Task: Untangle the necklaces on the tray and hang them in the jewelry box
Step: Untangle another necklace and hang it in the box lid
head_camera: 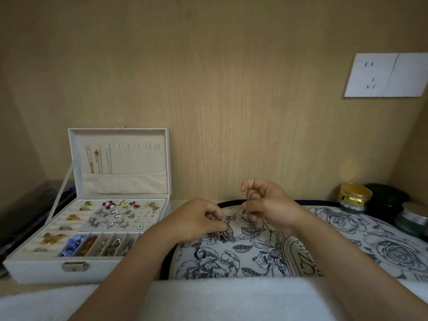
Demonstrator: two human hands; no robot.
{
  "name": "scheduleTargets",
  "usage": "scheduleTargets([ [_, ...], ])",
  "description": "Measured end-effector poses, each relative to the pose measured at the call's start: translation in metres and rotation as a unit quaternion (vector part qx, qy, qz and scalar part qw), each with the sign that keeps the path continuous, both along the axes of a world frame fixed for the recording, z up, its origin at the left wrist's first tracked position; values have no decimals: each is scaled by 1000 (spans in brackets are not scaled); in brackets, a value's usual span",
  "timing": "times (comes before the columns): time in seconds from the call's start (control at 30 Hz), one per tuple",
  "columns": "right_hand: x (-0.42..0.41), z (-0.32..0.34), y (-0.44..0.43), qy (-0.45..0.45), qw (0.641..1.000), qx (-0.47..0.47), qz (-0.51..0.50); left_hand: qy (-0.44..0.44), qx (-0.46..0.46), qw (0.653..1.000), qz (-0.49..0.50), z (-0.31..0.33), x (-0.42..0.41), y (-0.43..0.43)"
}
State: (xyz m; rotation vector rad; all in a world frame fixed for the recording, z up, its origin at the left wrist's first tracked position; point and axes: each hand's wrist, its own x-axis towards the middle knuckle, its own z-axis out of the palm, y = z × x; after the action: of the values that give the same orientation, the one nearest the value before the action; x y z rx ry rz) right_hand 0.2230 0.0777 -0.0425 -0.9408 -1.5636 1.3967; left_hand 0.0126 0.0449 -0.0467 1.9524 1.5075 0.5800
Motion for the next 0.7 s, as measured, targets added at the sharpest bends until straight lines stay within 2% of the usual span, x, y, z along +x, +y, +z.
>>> scheduleTargets([
  [0.1,-3,-3,1,-131,985,79,-76,7,16,1000,6,1,1,-2],
  [0.2,-3,-6,3,-193,964,147,-110,-32,33,999,24,1,4,-4],
  [0.27,-3,-6,4,-244,948,177,-106,-100,12,994,35,1,8,-4],
  [0.33,-2,-7,4,-284,938,177,-87,-211,-31,976,35,-1,12,-4],
  [0.47,-1,-7,3,-288,948,133,-33,-372,-86,924,31,-4,23,-6],
  [0.6,2,-4,4,-243,962,119,-43,-441,-95,891,45,-6,26,-5],
  [0.7,4,-1,2,-193,977,91,-10,-494,-104,861,54,-8,26,-4],
])
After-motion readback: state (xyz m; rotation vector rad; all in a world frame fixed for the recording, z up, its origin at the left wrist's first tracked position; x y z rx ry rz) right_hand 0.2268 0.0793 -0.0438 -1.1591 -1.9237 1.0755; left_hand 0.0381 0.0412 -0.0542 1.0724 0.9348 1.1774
